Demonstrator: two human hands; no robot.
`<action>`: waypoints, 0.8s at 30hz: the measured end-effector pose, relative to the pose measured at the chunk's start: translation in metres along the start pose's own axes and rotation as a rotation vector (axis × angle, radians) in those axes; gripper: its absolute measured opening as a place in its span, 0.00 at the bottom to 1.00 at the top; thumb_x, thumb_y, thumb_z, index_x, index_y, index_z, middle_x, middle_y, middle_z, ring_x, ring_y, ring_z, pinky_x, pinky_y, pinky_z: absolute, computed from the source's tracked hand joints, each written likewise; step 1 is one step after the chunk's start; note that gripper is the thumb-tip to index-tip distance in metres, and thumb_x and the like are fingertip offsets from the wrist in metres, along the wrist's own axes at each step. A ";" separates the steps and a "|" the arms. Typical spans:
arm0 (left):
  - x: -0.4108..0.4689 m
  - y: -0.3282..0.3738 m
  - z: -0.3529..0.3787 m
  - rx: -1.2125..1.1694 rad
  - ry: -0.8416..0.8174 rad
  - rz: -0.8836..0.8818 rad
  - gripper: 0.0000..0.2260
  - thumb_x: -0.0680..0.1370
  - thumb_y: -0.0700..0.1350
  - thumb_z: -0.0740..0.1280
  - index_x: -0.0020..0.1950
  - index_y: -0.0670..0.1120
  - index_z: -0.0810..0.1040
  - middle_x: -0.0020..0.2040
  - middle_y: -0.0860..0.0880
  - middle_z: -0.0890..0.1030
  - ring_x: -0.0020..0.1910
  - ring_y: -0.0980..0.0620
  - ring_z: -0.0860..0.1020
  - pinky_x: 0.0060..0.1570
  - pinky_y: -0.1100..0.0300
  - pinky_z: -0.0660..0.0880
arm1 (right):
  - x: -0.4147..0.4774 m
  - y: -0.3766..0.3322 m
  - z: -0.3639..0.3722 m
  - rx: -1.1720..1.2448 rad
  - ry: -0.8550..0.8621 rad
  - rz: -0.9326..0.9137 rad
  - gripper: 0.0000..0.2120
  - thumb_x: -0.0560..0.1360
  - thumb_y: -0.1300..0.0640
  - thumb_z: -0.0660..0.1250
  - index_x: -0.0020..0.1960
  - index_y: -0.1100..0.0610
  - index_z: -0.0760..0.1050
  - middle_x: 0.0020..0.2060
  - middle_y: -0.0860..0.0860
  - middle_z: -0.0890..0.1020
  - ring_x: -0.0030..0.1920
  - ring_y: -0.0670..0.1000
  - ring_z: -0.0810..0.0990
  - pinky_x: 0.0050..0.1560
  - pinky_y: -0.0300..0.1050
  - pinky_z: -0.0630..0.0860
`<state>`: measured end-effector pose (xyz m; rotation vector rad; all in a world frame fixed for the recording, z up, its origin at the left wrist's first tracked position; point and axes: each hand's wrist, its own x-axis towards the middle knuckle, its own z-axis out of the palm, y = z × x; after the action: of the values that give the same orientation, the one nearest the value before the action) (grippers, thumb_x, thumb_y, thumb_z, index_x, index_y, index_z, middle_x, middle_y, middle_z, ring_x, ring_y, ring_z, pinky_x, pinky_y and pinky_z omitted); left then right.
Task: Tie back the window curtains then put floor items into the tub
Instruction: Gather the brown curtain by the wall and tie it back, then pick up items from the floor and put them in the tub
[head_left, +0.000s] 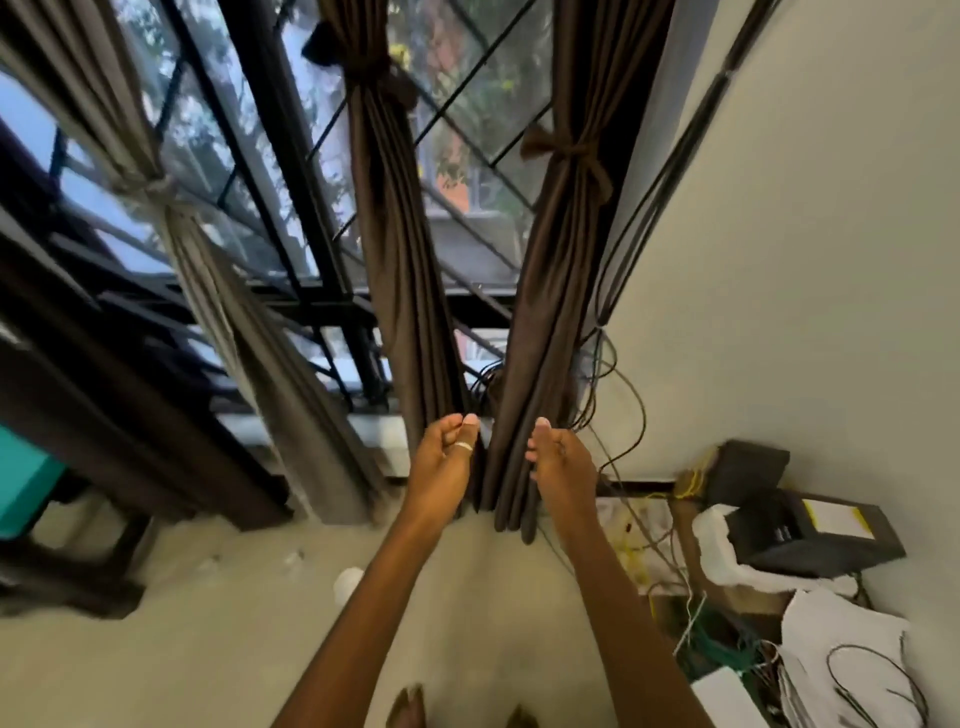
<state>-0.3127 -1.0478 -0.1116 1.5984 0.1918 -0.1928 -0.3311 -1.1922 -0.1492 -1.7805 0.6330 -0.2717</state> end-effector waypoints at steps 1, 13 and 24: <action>-0.002 -0.010 -0.004 0.016 0.007 -0.030 0.07 0.81 0.50 0.65 0.56 0.49 0.78 0.47 0.50 0.80 0.47 0.53 0.77 0.55 0.52 0.74 | -0.006 0.006 0.008 -0.002 -0.040 0.024 0.25 0.77 0.33 0.58 0.40 0.53 0.77 0.39 0.52 0.83 0.43 0.55 0.83 0.51 0.63 0.80; -0.045 -0.095 -0.076 -0.077 0.225 -0.457 0.10 0.83 0.53 0.62 0.56 0.49 0.78 0.52 0.50 0.83 0.52 0.53 0.80 0.57 0.52 0.77 | -0.079 0.065 0.083 -0.011 -0.304 0.224 0.24 0.77 0.35 0.58 0.38 0.53 0.77 0.35 0.50 0.82 0.41 0.53 0.83 0.50 0.61 0.80; -0.083 -0.157 -0.190 -0.071 0.277 -0.597 0.08 0.83 0.45 0.61 0.55 0.45 0.79 0.45 0.50 0.82 0.45 0.51 0.79 0.42 0.58 0.74 | -0.179 0.090 0.164 -0.130 -0.429 0.377 0.17 0.81 0.41 0.60 0.40 0.51 0.73 0.39 0.54 0.82 0.40 0.56 0.81 0.47 0.55 0.80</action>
<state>-0.4305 -0.8527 -0.2367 1.4560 0.8834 -0.4185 -0.4241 -0.9774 -0.2596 -1.7273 0.6664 0.4074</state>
